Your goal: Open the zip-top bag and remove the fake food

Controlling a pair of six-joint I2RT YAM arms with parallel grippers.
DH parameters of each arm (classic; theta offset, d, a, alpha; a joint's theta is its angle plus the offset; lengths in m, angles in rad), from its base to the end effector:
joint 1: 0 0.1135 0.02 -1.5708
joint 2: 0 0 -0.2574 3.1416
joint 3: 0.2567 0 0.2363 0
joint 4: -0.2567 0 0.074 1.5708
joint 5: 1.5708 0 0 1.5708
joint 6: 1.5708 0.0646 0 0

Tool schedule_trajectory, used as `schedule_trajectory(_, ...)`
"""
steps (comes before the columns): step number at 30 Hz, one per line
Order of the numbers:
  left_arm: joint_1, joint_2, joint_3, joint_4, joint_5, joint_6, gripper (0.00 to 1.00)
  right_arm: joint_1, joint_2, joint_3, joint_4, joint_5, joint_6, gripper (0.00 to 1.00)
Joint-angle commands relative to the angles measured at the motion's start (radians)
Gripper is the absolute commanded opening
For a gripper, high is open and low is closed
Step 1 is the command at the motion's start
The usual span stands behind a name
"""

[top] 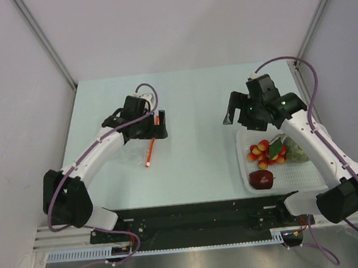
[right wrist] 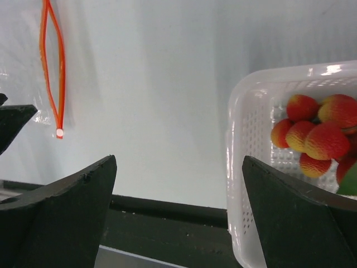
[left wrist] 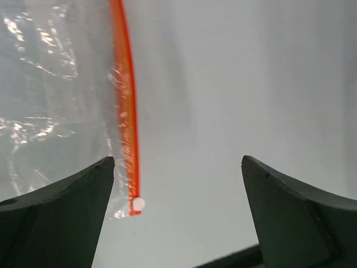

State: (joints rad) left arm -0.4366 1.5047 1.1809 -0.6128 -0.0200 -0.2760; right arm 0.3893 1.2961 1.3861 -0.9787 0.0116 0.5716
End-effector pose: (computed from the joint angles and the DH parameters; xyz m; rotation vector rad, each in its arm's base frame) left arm 0.2913 -0.1345 0.2429 0.1945 2.5202 -0.2657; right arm 0.2406 0.0979 0.3340 0.2329 2.4918 0.3976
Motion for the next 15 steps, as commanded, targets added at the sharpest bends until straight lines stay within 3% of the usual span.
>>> schedule_trajectory(1, -0.002, -0.141, -0.047, 0.048, 0.294, -0.074, 0.99, 0.01, -0.036, -0.084, 0.162, -0.134, 0.025, 1.0)
schedule_trajectory(9, -0.002, -0.395, -0.122, 0.123, 0.601, -0.176, 1.0, 0.006, -0.171, -0.307, 0.373, -0.271, 0.122, 1.0)
schedule_trajectory(12, -0.002, -0.501, -0.206, 0.257, 0.702, -0.302, 1.0, 0.006, -0.254, -0.39, 0.419, -0.272, 0.157, 1.0)
schedule_trajectory(15, -0.002, -0.573, -0.332, 0.524, 0.753, -0.478, 1.0, 0.005, -0.345, -0.456, 0.43, -0.26, 0.183, 1.0)
